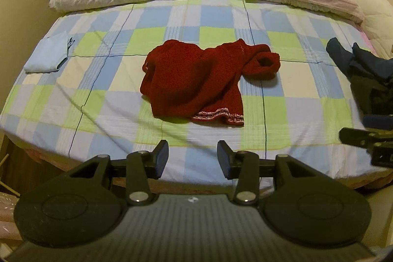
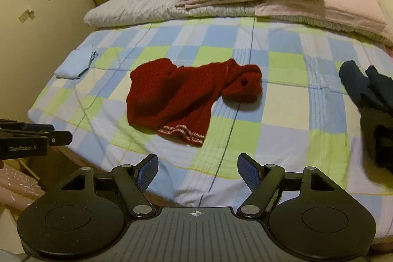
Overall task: Fold clothes
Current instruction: 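Reach both grippers toward the crumpled red sweater on the sheet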
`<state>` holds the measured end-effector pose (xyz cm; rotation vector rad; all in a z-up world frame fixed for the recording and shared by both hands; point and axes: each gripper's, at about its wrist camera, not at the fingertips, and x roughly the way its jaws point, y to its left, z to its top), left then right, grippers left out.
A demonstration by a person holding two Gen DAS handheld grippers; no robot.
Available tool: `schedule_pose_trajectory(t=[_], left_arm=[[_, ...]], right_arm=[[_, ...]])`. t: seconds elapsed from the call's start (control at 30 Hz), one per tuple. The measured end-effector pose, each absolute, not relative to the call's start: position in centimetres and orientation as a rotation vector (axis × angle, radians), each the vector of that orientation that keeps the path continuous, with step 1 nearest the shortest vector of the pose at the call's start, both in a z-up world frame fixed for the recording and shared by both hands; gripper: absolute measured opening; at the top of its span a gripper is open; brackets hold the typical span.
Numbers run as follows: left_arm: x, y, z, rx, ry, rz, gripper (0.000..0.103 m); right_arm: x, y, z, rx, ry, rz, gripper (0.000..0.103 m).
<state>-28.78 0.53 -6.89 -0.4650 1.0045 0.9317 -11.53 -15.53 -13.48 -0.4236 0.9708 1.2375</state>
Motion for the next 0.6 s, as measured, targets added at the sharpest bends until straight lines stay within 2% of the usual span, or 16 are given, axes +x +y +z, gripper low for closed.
schedule_pose_trajectory(t=[0.3, 0.6], left_arm=[[-32.7, 2.1, -8.7, -0.492, 0.999, 0.980, 0.039], [-33.4, 6.6, -11.7, -0.491, 0.998, 0.936, 0.041]], right_arm=[[-9.7, -15.9, -13.7, -0.378, 0.915, 1.231, 0.075], [-10.4, -11.0, -15.6, -0.428, 0.885, 1.265, 0.075]])
